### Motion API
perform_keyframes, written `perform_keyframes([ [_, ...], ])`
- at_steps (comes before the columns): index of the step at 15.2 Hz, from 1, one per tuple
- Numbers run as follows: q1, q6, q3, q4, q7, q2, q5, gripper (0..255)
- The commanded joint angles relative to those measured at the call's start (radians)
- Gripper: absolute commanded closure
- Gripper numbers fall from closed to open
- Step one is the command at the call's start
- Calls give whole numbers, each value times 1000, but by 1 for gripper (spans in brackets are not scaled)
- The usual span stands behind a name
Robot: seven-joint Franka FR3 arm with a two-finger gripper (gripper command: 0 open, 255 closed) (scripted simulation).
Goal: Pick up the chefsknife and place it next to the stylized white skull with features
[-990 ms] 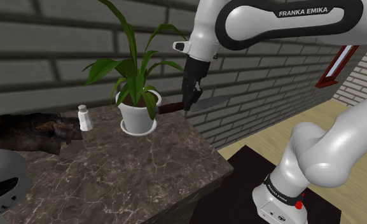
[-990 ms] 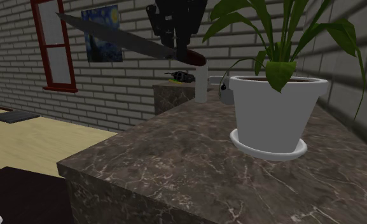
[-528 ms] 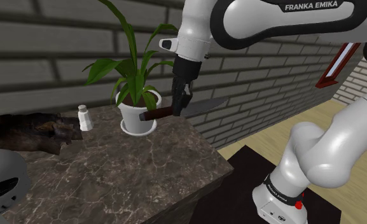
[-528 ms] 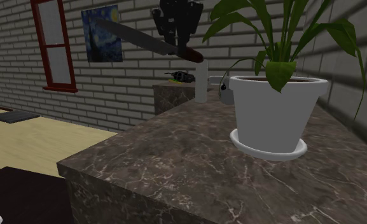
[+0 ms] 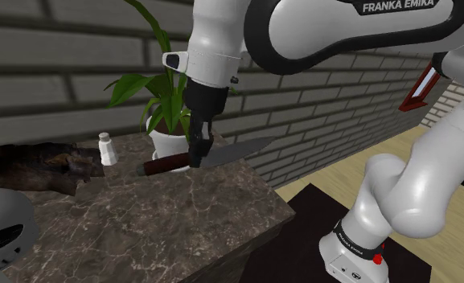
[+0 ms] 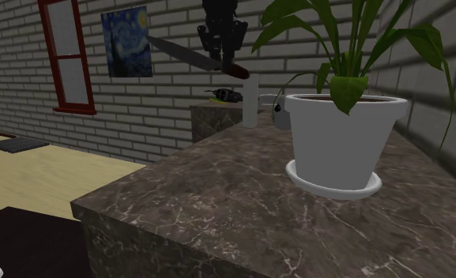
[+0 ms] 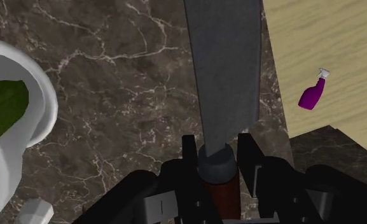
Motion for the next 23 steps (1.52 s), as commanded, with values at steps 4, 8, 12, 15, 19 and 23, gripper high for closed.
perform_keyframes([
  [4,42,2,71,131,130,124,-42,255],
  [8,86,-11,118,261,236,241,-97,255],
  [12,146,-42,151,421,338,375,-167,255],
  [15,206,-81,164,565,408,487,-224,255],
  [19,265,-112,165,691,458,588,-270,255],
  [23,259,-55,163,630,457,583,-269,255],
])
